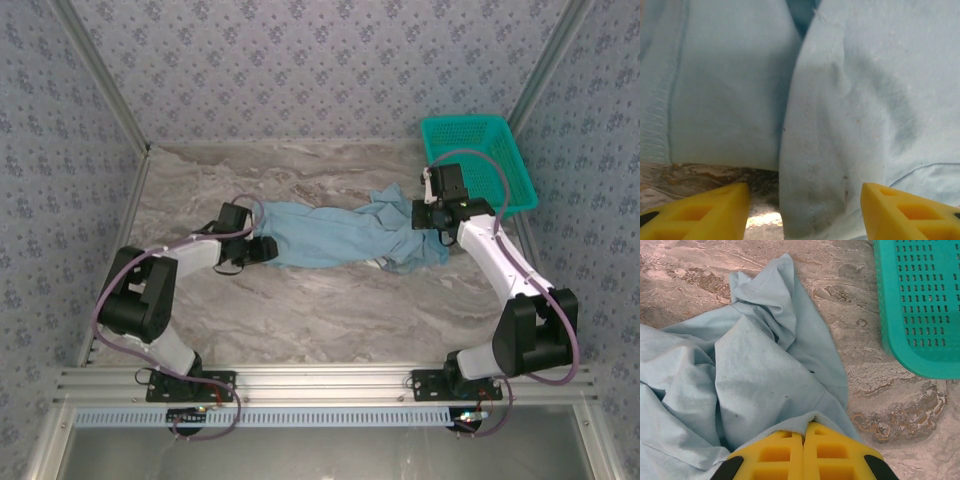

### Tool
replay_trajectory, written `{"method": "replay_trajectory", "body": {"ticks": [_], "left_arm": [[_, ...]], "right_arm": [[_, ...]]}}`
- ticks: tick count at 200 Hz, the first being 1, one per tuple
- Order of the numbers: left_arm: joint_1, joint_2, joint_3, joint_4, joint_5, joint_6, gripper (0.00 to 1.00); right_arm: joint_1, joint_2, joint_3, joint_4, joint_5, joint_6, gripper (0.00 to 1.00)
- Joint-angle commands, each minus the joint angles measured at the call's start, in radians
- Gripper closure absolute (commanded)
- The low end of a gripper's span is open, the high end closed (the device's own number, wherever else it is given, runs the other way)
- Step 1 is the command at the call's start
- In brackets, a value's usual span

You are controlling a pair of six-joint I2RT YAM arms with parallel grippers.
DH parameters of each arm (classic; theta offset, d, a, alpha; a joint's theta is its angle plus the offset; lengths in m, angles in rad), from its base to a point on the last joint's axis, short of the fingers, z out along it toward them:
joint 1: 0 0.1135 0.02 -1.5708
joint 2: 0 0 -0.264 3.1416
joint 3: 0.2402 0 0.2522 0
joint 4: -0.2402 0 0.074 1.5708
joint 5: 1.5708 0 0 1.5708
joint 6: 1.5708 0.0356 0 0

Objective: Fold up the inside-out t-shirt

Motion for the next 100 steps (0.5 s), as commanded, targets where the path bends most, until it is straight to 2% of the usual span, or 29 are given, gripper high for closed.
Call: {"method": "replay_trajectory", "body": {"ticks": [1, 37, 100], "left_arm": [[-0.016, -0.007, 0.008, -0.033, 0.021, 0.009, 0.42], [-0.018, -0.034, -0.013, -0.026, 0.009, 0.005, 0.46], [-0.021, -0.035, 0.007, -0.053, -0.003, 0.018, 0.73]], "right_arm": [[-0.005, -0.028, -0.001, 0.003, -0.016, 0.008, 1.0], [-0.004, -0.022, -0.004, 0.016, -0.02, 0.009, 1.0], [-0.004, -0.024, -0.006, 0.015, -0.021, 0.012, 1.0]]}}
